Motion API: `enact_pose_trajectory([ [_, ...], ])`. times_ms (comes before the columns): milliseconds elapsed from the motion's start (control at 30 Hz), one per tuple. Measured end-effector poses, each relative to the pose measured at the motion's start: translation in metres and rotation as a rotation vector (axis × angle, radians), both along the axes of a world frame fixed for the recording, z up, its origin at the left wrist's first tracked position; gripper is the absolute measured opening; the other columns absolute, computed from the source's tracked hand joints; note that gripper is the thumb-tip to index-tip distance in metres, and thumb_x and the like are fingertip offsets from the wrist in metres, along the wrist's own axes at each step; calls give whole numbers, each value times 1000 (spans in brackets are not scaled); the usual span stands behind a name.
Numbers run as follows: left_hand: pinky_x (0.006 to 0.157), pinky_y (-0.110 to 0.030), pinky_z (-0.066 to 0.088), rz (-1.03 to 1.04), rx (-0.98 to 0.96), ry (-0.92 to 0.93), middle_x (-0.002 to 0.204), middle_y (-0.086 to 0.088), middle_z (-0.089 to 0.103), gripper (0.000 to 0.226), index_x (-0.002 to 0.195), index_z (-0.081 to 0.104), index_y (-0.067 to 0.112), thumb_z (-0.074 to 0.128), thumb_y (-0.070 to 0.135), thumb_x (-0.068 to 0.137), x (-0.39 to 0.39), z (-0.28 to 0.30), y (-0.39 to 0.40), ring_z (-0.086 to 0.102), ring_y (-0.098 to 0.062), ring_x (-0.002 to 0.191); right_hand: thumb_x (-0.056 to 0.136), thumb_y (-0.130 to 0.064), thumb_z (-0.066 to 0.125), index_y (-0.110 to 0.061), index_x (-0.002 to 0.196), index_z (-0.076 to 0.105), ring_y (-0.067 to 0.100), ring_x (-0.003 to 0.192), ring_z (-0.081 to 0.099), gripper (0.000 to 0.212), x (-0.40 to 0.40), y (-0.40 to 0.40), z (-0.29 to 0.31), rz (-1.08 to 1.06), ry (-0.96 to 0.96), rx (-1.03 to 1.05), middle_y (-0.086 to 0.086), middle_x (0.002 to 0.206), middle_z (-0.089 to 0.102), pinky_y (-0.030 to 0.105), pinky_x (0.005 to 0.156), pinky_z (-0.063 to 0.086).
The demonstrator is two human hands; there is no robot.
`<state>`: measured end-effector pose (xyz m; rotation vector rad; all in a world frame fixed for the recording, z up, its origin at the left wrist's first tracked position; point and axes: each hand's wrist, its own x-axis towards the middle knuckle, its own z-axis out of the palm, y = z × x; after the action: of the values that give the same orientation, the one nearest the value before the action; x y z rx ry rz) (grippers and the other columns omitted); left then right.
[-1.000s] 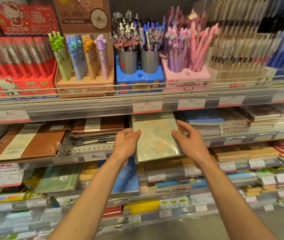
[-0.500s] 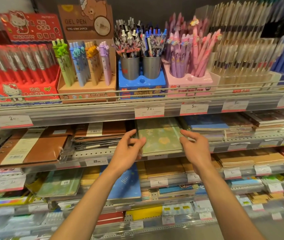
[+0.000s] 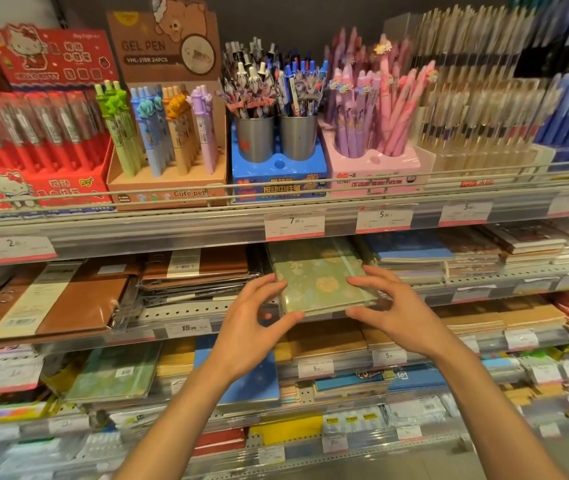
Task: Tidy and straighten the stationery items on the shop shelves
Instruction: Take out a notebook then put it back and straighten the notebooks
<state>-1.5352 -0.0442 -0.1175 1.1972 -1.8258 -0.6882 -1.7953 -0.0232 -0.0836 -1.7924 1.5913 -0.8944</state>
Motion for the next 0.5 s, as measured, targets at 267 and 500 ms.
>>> enact_pose_trajectory([
  [267,108,-35,44,107,-75,-125,152,11,41,50,135,57,31,62,50,89,-17,2,-27,42,-7,136,98,-33,59,-23,136,60,14,137,43,40,6,-22,-5,-106,306,-216,-7,152,43,28,110,31],
  [500,111,-41,39,170,-50,-207,153,-3,41,51,141,51,24,51,49,97,-37,-3,-58,42,-20,138,103,-25,49,-17,139,57,22,138,45,38,16,-50,-22,-242,334,-294,7,149,49,39,112,36],
])
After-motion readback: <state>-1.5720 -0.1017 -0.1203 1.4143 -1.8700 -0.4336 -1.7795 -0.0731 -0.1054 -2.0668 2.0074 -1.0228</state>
